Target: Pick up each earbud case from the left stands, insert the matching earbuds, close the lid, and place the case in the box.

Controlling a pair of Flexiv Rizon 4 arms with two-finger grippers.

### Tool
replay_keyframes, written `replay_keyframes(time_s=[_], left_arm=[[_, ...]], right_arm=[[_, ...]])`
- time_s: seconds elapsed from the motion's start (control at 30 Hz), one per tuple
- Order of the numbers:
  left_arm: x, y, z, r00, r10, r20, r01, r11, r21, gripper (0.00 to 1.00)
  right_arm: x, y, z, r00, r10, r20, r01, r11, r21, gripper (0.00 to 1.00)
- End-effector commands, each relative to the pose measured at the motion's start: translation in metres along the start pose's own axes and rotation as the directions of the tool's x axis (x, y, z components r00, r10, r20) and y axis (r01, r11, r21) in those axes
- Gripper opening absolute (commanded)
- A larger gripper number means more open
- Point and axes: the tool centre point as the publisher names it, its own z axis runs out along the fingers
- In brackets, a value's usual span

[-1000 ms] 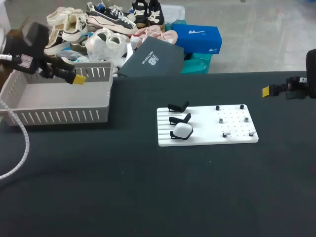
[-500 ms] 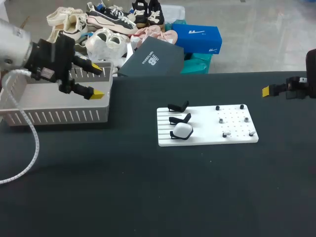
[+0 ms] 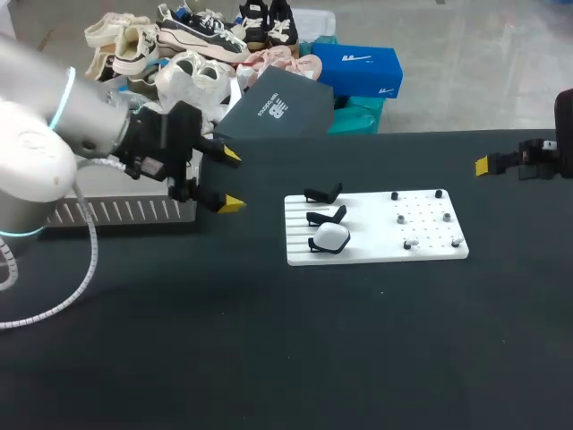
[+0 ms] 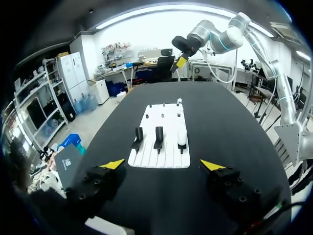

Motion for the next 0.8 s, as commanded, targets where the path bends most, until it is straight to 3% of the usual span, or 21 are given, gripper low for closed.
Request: replay_keyframes(time_s=[0.03, 0.07, 0.33, 0.47, 0.6, 0.8], left_arm=[[0.003, 0.007, 0.02, 1.0, 0.007, 0.013, -0.007, 1.0, 0.021, 1.0], [0.001, 0.006, 0.025, 0.999, -0.029, 0.034, 0.027, 0.999, 0.043, 1.0], [-0.004, 0.007, 0.047, 0.994, -0.073, 0.087, 0.072, 0.997, 0.02, 0.99], [-0.004, -0.002, 0.063, 0.99, -0.092, 0.102, 0.091, 0.996, 0.016, 0.79], [-0.008, -0.012, 0.071, 0.987, -0.101, 0.124, 0.1, 0.995, 0.016, 0.79], [-0.01, -0.024, 0.084, 0.984, -0.1, 0.146, 0.101, 0.995, 0.002, 0.71]], right_arm=[[0.0, 0.0, 0.0, 1.0, 0.0, 0.0, 0.0, 1.0, 0.0, 1.0], [0.0, 0.0, 0.0, 1.0, 0.0, 0.0, 0.0, 1.0, 0.0, 1.0], [0.0, 0.0, 0.0, 1.0, 0.0, 0.0, 0.0, 1.0, 0.0, 1.0], [0.0, 0.0, 0.0, 1.0, 0.0, 0.0, 0.0, 1.0, 0.0, 1.0], [0.0, 0.0, 0.0, 1.0, 0.0, 0.0, 0.0, 1.0, 0.0, 1.0], [0.0, 0.0, 0.0, 1.0, 0.0, 0.0, 0.0, 1.0, 0.0, 1.0]])
